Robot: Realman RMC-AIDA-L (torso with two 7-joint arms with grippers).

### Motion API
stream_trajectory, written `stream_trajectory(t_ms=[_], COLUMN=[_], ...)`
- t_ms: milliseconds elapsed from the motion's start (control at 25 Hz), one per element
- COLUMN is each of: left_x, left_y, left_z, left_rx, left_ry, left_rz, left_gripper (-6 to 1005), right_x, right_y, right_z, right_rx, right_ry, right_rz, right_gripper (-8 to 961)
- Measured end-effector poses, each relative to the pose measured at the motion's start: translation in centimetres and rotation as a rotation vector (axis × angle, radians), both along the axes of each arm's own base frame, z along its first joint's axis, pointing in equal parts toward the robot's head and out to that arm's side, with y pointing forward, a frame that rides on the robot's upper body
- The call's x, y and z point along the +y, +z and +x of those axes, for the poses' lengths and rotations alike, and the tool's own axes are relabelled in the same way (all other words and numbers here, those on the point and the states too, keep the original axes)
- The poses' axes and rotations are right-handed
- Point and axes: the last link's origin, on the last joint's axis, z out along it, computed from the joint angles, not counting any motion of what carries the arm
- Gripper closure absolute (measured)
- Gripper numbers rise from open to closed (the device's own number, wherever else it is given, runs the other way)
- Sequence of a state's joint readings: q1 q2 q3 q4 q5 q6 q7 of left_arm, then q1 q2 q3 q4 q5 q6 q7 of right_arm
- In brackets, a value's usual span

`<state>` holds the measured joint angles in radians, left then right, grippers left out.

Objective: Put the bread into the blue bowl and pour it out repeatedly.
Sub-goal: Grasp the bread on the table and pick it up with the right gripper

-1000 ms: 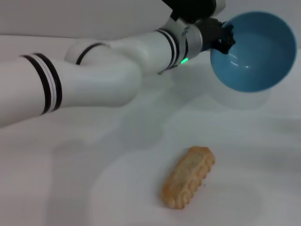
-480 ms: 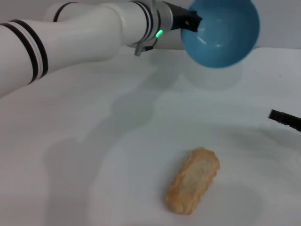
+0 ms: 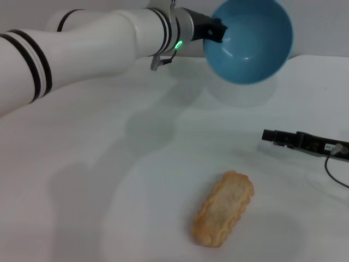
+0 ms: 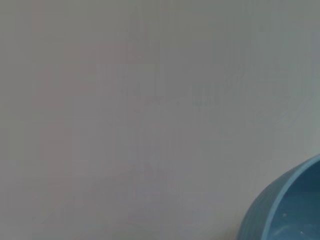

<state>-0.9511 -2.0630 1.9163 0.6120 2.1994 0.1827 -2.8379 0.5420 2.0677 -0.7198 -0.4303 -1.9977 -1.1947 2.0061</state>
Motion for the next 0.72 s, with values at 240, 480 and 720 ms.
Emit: stream_trajectory(t_ms=[240, 480, 720], left_x=[-0.2, -0.1, -0.1], left_y=[0.1, 0.1, 0.1], left_z=[-0.8, -0.7, -0.4], left_rx=[0.005, 0.006, 0.002], left_ry=[0.014, 0.009, 0.004], left_rz=[0.001, 0.002, 0.003], left_gripper=[1000, 1000, 1000], right_x=[-1.0, -1.3, -1.4], right_y=[-0.5, -2.4, -3.3], right_z=[-0.1, -0.5, -0.5], right_rx=[0.055, 0.009, -0.006], right_ry=[0.009, -0.072, -0.132], right_rz=[-0.005, -0.152, -0.203], right_gripper=[396, 402, 408])
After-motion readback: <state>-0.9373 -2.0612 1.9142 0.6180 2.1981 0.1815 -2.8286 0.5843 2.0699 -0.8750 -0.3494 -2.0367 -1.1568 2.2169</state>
